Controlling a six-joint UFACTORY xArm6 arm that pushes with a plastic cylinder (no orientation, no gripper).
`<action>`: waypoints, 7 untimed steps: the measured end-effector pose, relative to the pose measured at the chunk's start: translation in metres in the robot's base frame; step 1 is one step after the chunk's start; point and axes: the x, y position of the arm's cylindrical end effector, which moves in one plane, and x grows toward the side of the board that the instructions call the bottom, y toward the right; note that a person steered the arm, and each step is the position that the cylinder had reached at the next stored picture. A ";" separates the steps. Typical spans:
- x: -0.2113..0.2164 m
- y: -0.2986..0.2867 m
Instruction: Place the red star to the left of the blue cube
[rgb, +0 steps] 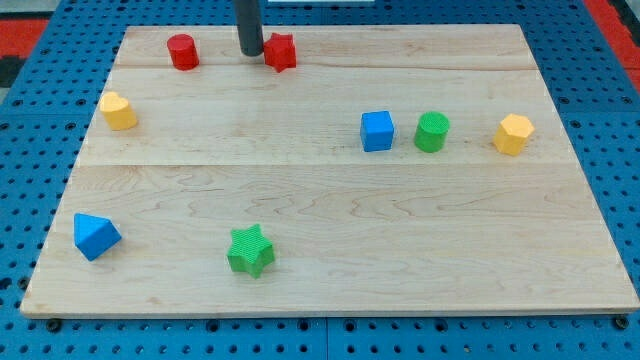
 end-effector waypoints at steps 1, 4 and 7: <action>-0.027 -0.008; 0.047 0.051; 0.070 0.064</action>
